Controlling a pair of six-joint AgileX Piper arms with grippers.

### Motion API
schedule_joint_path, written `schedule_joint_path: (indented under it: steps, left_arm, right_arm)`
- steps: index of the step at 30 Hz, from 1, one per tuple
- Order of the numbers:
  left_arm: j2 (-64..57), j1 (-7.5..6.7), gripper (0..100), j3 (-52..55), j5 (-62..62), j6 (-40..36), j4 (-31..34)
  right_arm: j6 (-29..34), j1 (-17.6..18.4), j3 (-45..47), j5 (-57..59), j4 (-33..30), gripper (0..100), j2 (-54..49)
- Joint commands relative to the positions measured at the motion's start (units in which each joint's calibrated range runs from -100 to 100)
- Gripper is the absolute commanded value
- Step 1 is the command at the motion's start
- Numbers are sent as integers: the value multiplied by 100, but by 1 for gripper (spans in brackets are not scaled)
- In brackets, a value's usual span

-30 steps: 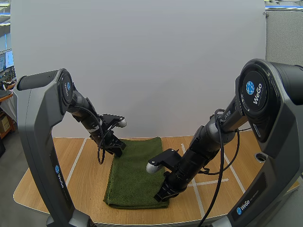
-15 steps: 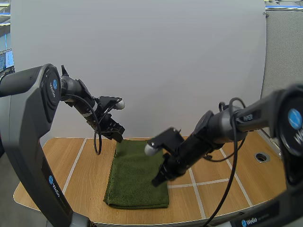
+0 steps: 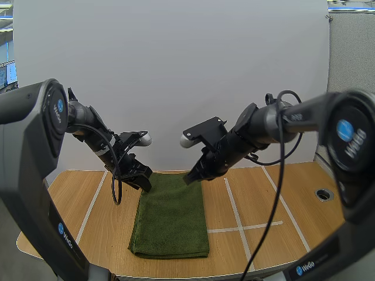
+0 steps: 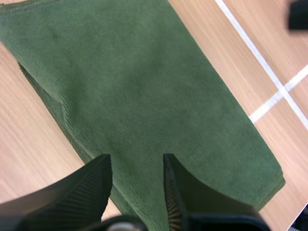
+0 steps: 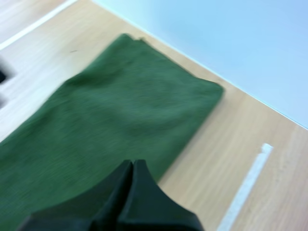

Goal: Fold the towel

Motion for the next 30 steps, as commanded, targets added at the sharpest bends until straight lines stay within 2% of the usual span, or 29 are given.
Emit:
schedule_joint_path:
  steps: [1, 4, 6, 12, 15, 18, 20, 25, 27, 29, 30]
  left_arm:
    - [-391, 13, 56, 280, -18, 101, -105]
    - [-673, 13, 56, 526, -18, 125, -105]
    - [-774, 13, 56, 672, -18, 145, -105]
    - [-803, 13, 59, 998, -18, 116, -49]
    - [-812, 13, 71, 1191, -66, 108, -49]
    - [-818, 13, 81, 1377, -104, 108, -83]
    - [-818, 13, 84, 1478, -104, 108, -95]
    - [-818, 13, 84, 1670, -124, 108, -105]
    - [-818, 13, 82, 1719, -124, 108, -105]
    - [-818, 13, 72, 1744, -124, 108, -105]
    - [-832, 13, 54, 1765, -124, 108, -105]
  right_arm:
    - [31, -212, -440, -98, 231, 21, 425]
    - [31, -383, -925, -67, 437, 50, 849]
    - [12, -406, -1176, 0, 510, 58, 1091]
    - [22, -406, -1915, 612, 1016, 71, 1719]
    - [22, -406, -2307, 922, 1199, 84, 2111]
    - [33, -406, -2613, 1092, 1200, 92, 2492]
    - [50, -406, -2763, 1165, 1210, 92, 2712]
    - [26, -406, -3040, 1165, 1284, 92, 3205]
    - [7, -406, -3128, 1208, 1296, 92, 3365]
    - [-5, -406, -3213, 1227, 1325, 92, 3513]
    - [-8, -406, -3269, 1243, 1373, 92, 3600]
